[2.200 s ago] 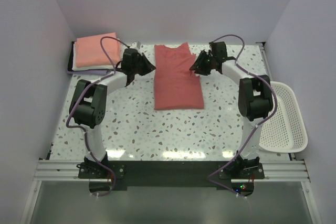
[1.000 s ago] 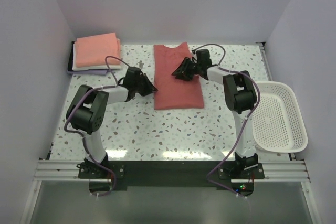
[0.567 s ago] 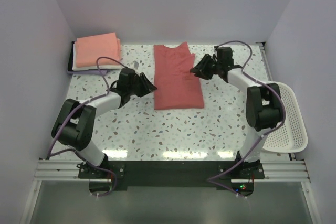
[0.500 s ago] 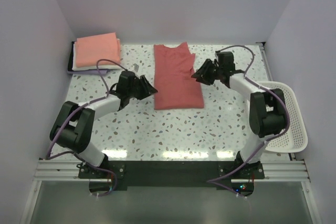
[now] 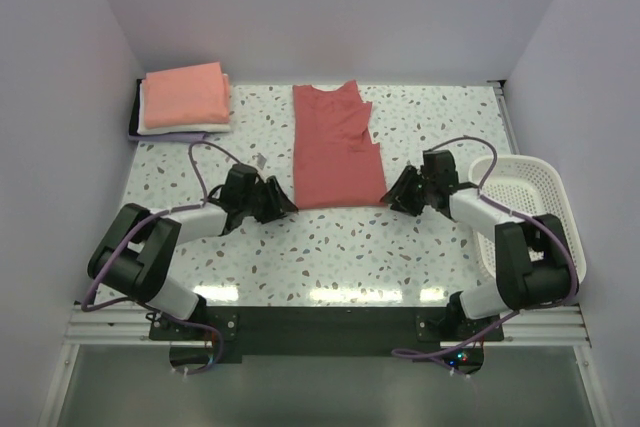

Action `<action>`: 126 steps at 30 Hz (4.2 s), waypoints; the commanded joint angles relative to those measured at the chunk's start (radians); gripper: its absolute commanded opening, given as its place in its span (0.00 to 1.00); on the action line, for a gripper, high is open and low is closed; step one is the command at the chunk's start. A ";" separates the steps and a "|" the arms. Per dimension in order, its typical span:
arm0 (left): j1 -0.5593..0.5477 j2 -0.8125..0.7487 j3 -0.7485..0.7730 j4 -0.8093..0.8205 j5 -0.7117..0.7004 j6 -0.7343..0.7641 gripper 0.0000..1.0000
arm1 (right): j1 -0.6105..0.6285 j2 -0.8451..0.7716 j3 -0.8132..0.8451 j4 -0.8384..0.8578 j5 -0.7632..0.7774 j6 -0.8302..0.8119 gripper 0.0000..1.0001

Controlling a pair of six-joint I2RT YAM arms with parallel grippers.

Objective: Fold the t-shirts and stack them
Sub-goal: Fold the tshirt

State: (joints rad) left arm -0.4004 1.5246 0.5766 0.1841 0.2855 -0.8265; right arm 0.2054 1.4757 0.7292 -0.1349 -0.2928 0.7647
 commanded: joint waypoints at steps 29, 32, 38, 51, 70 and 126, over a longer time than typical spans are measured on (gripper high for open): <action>-0.035 0.112 -0.060 0.247 -0.012 -0.079 0.41 | -0.001 0.043 -0.148 0.290 0.086 0.104 0.42; -0.038 0.115 -0.058 0.244 -0.023 -0.086 0.36 | 0.000 0.043 -0.157 0.316 0.089 0.117 0.41; -0.049 0.131 -0.046 0.245 -0.035 -0.098 0.29 | 0.000 0.061 -0.172 0.366 0.084 0.140 0.41; -0.055 0.124 -0.035 0.226 -0.054 -0.097 0.21 | -0.001 0.089 -0.192 0.434 0.067 0.168 0.30; -0.057 0.072 -0.046 0.212 -0.045 -0.053 0.41 | -0.001 0.101 -0.175 0.396 0.058 0.150 0.00; -0.189 -0.745 -0.480 -0.060 -0.108 -0.086 0.00 | 0.019 -1.008 -0.473 -0.323 -0.088 0.064 0.00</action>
State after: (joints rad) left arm -0.5880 0.8421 0.1425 0.1909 0.2054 -0.9043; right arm 0.2298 0.5293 0.2676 -0.3084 -0.3901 0.8536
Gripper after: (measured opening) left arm 0.088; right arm 0.019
